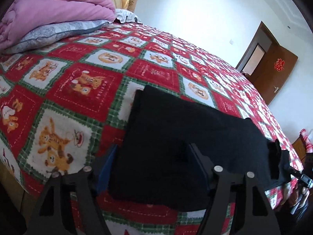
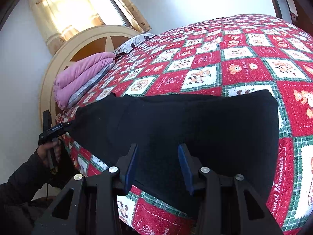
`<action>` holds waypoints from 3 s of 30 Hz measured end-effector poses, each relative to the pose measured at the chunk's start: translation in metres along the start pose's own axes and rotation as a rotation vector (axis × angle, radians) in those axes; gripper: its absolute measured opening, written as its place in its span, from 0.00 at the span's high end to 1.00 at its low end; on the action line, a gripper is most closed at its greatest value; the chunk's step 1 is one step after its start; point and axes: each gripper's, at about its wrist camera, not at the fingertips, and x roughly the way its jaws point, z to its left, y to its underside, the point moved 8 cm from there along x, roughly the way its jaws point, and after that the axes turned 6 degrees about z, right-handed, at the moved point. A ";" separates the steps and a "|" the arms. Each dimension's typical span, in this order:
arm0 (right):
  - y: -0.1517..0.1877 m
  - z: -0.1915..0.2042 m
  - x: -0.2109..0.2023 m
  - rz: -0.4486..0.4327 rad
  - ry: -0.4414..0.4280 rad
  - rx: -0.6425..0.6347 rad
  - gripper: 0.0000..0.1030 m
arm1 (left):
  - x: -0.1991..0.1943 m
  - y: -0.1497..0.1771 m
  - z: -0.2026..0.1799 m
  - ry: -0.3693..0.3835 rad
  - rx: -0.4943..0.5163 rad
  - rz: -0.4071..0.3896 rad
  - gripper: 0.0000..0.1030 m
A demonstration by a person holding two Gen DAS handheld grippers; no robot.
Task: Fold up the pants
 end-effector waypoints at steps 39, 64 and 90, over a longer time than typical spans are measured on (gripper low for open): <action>0.002 0.003 0.002 -0.007 0.054 -0.028 0.58 | -0.028 -0.009 -0.004 0.086 -0.089 -0.055 0.77; -0.005 0.006 -0.012 -0.069 0.074 -0.028 0.58 | -0.073 -0.032 -0.146 0.247 0.115 -0.121 0.78; -0.013 0.001 -0.028 -0.131 0.062 -0.006 0.58 | -0.039 -0.008 -0.260 0.107 0.416 -0.031 0.78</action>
